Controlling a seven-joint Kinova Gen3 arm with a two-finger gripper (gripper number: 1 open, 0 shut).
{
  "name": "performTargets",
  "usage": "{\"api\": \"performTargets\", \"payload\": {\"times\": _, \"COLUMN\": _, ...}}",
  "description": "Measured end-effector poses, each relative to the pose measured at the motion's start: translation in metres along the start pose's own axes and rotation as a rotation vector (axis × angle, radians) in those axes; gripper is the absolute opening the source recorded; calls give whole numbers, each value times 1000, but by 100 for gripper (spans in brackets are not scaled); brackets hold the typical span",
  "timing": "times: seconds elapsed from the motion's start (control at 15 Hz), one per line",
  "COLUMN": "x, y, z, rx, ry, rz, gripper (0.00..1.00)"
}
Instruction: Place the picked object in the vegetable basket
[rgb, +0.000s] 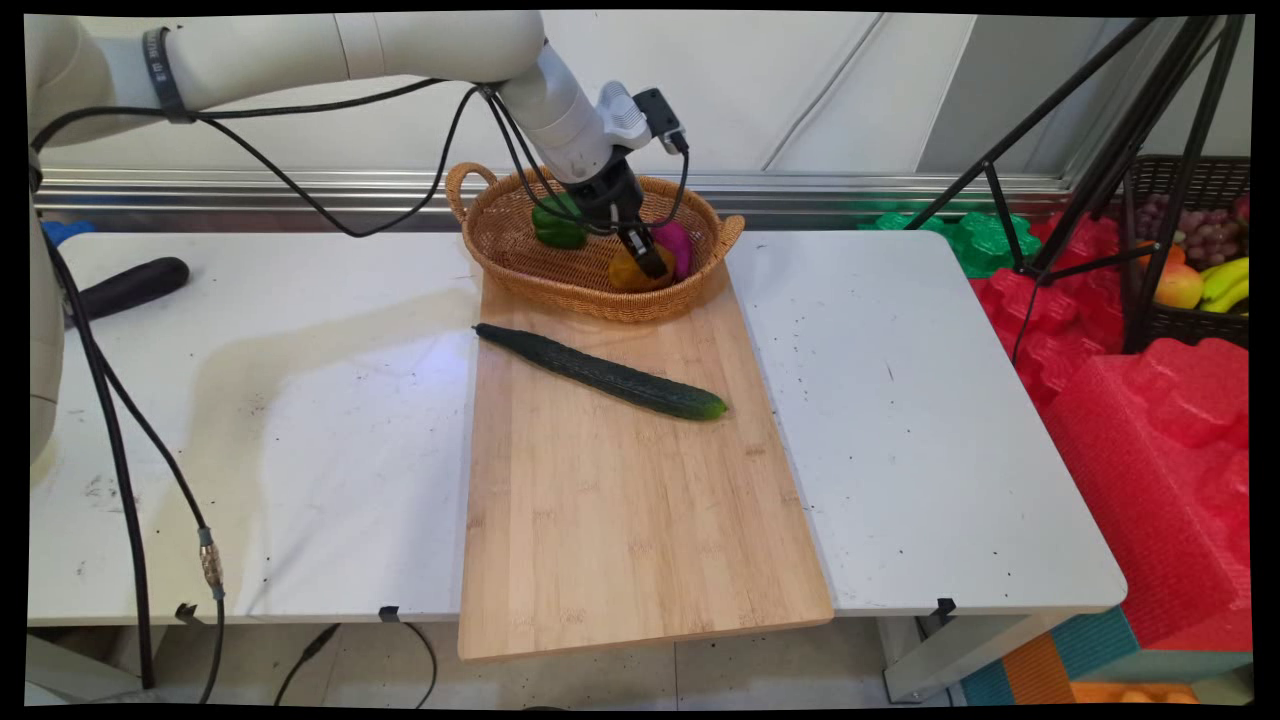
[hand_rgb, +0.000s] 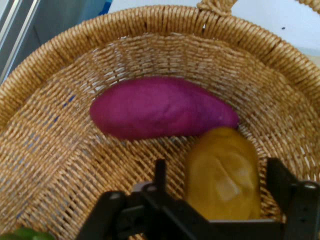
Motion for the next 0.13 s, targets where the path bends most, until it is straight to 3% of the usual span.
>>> {"api": "performTargets", "payload": {"times": 0.13, "x": 1, "y": 0, "z": 1, "rx": -5, "ry": 11, "rz": 1, "gripper": 100}}
